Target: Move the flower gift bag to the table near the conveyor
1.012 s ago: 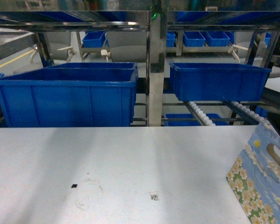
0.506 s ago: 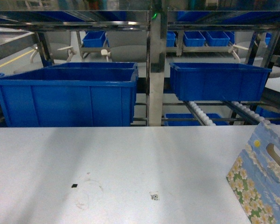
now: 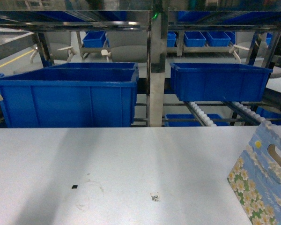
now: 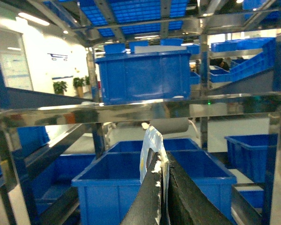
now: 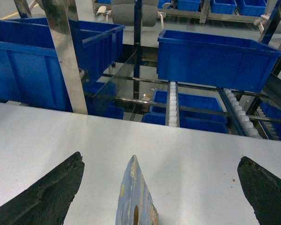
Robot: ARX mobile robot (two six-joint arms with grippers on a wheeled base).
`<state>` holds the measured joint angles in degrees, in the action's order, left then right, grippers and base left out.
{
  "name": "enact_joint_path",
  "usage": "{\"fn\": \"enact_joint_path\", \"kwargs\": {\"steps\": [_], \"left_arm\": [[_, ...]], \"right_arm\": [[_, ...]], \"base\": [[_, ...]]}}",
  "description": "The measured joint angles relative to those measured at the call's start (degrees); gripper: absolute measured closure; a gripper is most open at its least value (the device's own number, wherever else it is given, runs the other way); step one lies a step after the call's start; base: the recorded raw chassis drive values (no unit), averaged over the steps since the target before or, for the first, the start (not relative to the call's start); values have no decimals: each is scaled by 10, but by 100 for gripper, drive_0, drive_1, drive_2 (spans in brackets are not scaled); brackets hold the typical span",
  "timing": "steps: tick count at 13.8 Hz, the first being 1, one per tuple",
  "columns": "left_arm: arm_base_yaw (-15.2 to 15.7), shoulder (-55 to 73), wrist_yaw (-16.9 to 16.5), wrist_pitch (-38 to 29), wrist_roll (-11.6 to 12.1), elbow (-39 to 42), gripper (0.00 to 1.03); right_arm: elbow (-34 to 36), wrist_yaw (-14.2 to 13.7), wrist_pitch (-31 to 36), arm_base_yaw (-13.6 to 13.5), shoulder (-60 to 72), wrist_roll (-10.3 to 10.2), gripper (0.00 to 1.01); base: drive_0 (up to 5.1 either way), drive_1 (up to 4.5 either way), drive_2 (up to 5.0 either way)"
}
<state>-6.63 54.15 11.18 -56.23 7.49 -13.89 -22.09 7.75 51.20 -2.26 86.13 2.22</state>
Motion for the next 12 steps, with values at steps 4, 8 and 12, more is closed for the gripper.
{"fn": "enact_joint_path", "kwargs": {"steps": [4,8,12], "left_arm": [[-86,111,37,-45,16,-14,101],[-121,285,101,-171,33,-13,101],[-137,396,123,-172,35,-48,101]], "right_arm": [[0,0,0,0,0,0,3],[0,0,0,0,0,0,3],[0,0,0,0,0,0,3]], "base": [[0,0,0],[0,0,0],[0,0,0]]}}
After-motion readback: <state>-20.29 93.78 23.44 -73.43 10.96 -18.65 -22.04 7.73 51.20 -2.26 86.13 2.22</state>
